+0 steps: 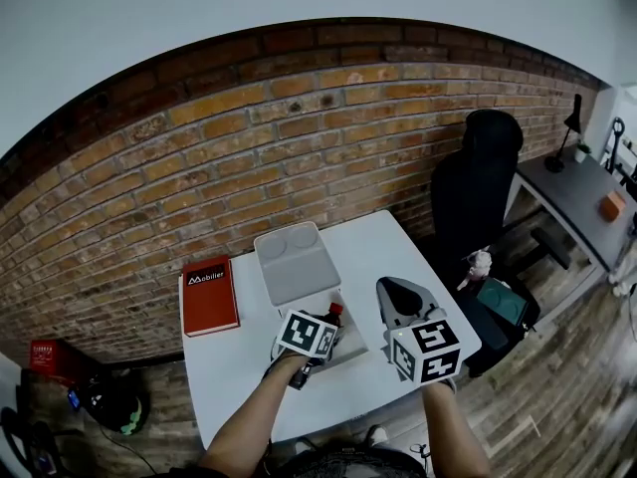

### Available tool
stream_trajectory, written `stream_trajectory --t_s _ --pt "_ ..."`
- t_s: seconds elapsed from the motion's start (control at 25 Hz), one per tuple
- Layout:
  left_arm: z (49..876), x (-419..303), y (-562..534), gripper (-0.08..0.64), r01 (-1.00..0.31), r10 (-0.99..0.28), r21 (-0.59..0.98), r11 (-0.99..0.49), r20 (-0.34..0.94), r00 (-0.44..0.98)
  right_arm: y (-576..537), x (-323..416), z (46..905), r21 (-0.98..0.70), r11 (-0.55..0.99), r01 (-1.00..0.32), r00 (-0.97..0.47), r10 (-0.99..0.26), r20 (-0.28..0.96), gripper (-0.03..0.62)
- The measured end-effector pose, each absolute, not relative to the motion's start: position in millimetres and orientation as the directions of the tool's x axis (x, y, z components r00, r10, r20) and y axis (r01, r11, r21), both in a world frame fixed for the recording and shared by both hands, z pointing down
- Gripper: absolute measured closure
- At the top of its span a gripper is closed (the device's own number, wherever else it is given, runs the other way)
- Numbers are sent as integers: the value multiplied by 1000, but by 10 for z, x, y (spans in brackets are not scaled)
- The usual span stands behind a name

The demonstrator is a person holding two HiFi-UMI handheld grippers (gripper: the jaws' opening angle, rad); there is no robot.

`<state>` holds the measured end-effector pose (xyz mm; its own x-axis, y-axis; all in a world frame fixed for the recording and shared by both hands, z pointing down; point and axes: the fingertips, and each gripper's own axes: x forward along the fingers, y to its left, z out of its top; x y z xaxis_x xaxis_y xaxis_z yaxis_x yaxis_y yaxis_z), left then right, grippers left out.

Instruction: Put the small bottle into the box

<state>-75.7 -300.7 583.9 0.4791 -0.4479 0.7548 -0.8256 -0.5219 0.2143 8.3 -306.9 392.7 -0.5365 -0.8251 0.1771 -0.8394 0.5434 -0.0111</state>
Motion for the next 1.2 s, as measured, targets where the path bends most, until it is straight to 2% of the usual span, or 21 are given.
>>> stream_trajectory --t_s 0.32,0.8,1.2 --pt "6169 -673 -3004 330 -817 -295 274 -508 835 464 -3053 160 3959 -7 529 -849 -521 -833 186 571" --pt "6614 -595 -2889 330 -832 -158 277 -482 906 393 -3045 285 3978 44 519 -854 -501 -841 204 571" --pt "6714 -553 -2880 328 -840 -125 275 -468 920 371 -3042 367 4018 47 515 -856 -494 -842 218 572"
